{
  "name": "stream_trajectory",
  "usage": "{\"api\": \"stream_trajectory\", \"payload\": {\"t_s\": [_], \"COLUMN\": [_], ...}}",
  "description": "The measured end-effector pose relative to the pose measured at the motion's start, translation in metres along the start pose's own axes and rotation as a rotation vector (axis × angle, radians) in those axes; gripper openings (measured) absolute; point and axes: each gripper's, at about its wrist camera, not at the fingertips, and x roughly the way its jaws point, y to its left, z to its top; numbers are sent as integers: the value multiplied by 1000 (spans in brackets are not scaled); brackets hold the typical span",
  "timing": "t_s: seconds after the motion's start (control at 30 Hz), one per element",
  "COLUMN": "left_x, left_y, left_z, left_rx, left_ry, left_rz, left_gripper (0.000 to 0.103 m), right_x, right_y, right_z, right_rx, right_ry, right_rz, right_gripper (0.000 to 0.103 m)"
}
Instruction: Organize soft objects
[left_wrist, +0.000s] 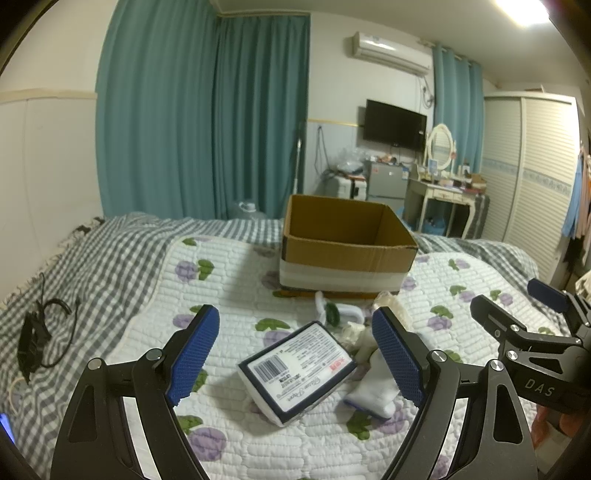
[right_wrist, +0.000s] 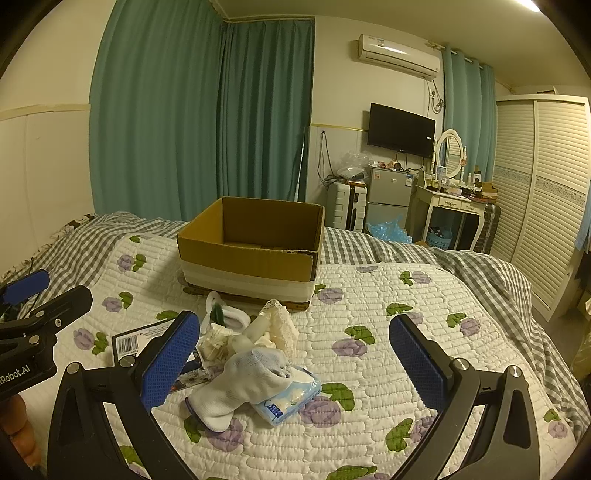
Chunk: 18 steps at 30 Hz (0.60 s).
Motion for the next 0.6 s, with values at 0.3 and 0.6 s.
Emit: {"api": "stream_trajectory", "payload": {"t_s": [0.3,0.6], "left_x": [0,-1], "left_y": [0,0], "left_z": [0,1], "left_rx": [0,0], "left_ry": [0,-1], "left_rz": [0,0], "left_gripper": [86,86], "right_x": [0,1], "right_y": [0,2], "right_z": [0,0], "right_rx": [0,-2], "right_ry": [0,2], "right_rz": [0,1], "right_gripper": [103,103]}}
